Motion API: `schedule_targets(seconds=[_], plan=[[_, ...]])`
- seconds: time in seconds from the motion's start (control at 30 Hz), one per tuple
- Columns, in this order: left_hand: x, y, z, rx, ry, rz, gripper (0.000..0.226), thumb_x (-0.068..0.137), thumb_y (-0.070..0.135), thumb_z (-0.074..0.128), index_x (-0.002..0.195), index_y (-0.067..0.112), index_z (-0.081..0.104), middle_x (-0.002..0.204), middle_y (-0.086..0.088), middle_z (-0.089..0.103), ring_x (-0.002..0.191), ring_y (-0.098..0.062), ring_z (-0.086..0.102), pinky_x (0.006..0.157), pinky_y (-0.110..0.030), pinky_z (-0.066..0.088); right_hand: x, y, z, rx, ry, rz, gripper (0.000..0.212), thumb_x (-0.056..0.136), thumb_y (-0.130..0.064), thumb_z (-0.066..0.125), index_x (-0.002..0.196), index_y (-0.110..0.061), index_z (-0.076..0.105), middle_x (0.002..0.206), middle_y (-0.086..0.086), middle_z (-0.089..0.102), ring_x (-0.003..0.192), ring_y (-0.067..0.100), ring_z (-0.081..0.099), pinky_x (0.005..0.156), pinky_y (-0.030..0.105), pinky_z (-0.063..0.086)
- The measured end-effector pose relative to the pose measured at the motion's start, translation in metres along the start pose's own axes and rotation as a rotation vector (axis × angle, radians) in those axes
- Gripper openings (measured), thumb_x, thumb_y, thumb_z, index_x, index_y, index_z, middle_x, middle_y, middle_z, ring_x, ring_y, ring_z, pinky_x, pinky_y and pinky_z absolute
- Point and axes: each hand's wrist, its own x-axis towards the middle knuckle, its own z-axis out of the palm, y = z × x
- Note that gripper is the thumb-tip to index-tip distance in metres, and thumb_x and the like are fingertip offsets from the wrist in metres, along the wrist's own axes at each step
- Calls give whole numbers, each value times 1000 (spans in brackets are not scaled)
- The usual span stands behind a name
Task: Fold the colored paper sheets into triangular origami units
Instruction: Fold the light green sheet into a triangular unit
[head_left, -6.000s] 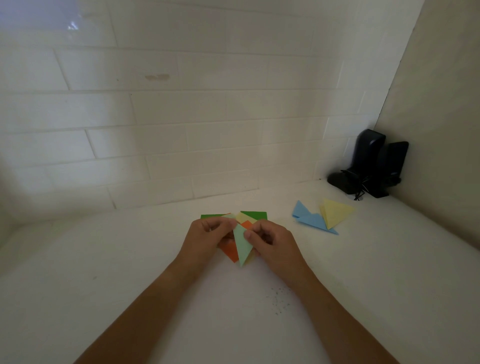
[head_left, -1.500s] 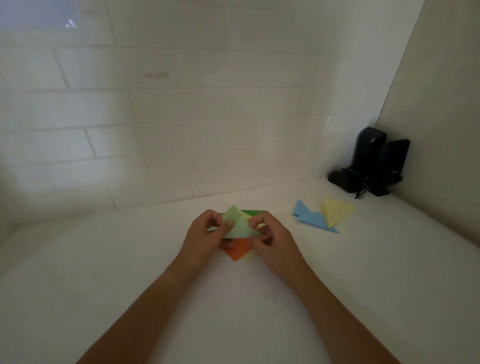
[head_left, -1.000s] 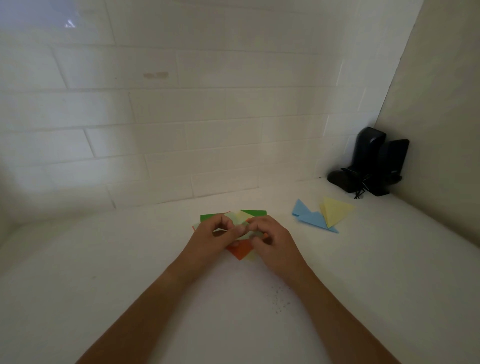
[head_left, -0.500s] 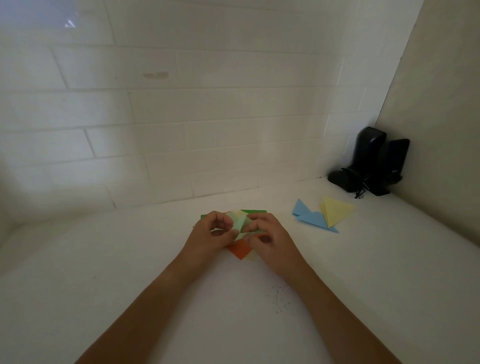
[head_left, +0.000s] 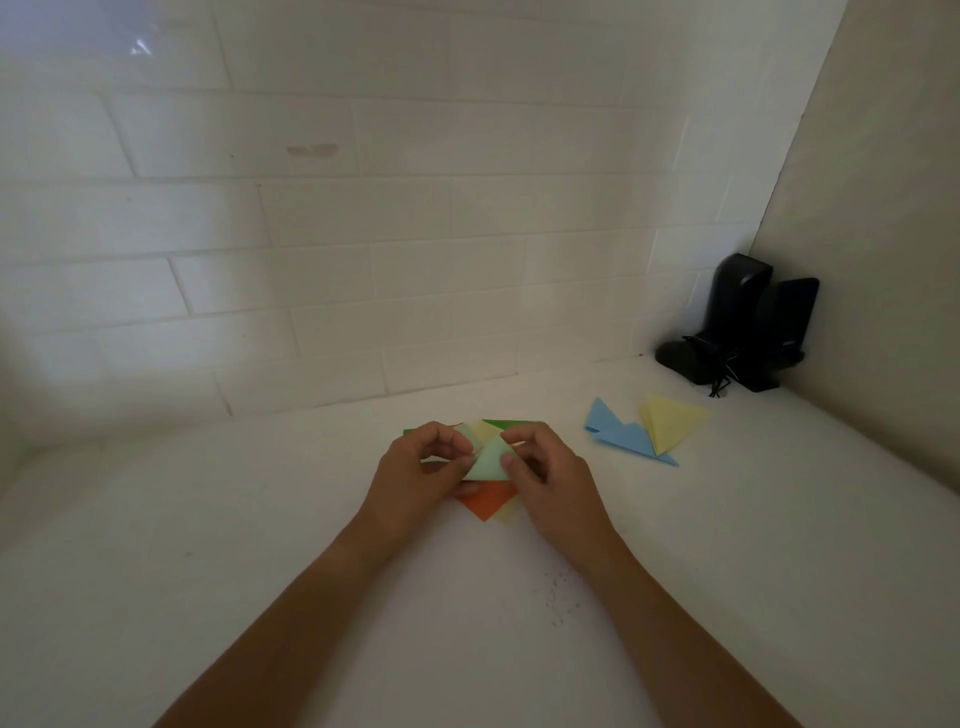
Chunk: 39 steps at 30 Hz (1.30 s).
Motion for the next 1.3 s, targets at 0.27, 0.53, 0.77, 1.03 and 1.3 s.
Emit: schedule_targets(seconds=[0.27,0.53,0.77,1.03,1.3], plan=[[-3,4,1,8,-58,-4,17,86,7,82,97,8,70,81,4,72,76,-22,75,80,-35,62,0,-1,-1,19,46,1,13,101,-16,61,110,-24,62,74,-9,70,68,8,62,61,20,46],[-4,8,2,79,-27,24,11,87,9,81,94,6,72,75,-9,76,69,-22,76,71,-22,59,1,-1,0,-32,-21,-20,6,99,-24,66,94,-21,66,86,-3,70,76,6,64,66,18,48],[-6,9,1,135,-18,50,6,90,18,78,87,13,79,71,-6,77,66,-22,75,72,-26,60,0,-3,-1,-32,-3,-28,12,101,-21,63,90,-21,65,82,0,70,77,18,65,67,28,50],[-6,8,3,178,-71,91,4,88,17,81,91,18,79,73,-3,75,65,-16,72,68,-22,58,-3,-8,-2,-17,1,-50,15,101,-22,62,87,-20,66,76,-7,65,67,0,57,61,14,43],[-1,7,-5,-7,55,58,6,90,9,77,96,9,77,78,-10,75,70,-13,72,67,-25,60,-3,-12,-3,4,-29,-58,27,98,-17,64,75,-31,61,73,-8,65,68,8,60,61,15,43]])
